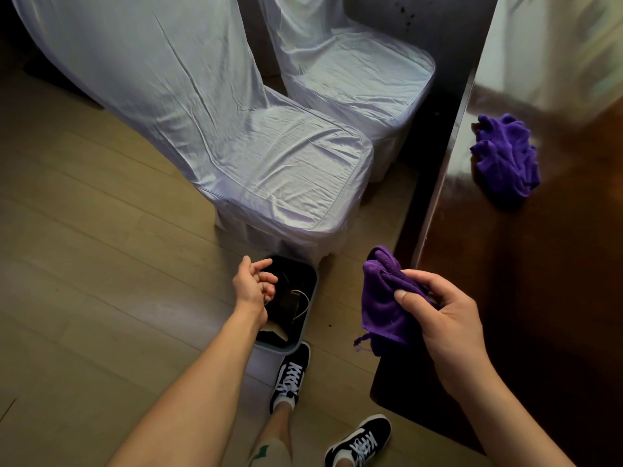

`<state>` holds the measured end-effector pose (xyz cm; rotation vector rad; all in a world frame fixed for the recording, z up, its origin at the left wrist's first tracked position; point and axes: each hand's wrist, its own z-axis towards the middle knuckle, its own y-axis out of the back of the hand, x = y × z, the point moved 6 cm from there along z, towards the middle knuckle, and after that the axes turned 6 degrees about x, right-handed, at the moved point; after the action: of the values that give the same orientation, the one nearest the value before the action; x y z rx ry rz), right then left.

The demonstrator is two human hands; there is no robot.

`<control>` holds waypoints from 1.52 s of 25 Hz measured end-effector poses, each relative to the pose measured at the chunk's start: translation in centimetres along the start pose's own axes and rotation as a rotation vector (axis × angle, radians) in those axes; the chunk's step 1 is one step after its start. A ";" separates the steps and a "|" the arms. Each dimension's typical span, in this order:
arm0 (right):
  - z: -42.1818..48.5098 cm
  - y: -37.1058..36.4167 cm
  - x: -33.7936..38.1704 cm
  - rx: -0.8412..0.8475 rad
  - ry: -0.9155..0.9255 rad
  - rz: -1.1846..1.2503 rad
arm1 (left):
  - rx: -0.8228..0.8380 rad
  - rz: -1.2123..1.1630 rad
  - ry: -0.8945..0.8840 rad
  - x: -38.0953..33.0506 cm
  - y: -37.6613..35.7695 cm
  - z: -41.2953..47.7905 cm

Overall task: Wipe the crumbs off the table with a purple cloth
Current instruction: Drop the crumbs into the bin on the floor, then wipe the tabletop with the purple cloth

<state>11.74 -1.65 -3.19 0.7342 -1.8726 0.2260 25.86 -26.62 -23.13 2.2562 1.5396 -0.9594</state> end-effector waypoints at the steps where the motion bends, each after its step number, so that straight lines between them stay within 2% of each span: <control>1: -0.1 0.0 -0.1 0.000 -0.001 0.003 | -0.001 -0.015 -0.002 -0.1 0.1 0.1; 9: -0.7 0.7 0.8 -0.014 0.021 -0.001 | 0.220 -0.059 -0.022 -1.6 -1.6 -2.1; 20: -4.5 9.5 2.2 -0.194 0.039 0.041 | 0.366 0.233 -0.167 -4.8 -10.1 -8.7; 25: -7.3 14.9 0.0 -0.298 0.028 0.101 | 0.470 0.380 -0.360 -5.4 -17.2 -13.2; 29: -9.7 18.9 -1.8 -0.352 0.016 0.135 | 0.552 0.615 -0.568 -4.9 -22.7 -17.3; 31: -10.6 20.7 -2.4 -0.357 0.016 0.125 | 0.534 0.765 -0.679 -4.3 -24.3 -19.1; 38: -11.1 25.2 -2.8 -0.322 0.021 0.042 | 0.440 1.070 -0.901 -1.9 -28.3 -24.4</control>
<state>6.36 24.72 3.45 0.4707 -1.8475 -0.0425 9.33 -3.22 0.90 1.9033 -0.2695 -1.6039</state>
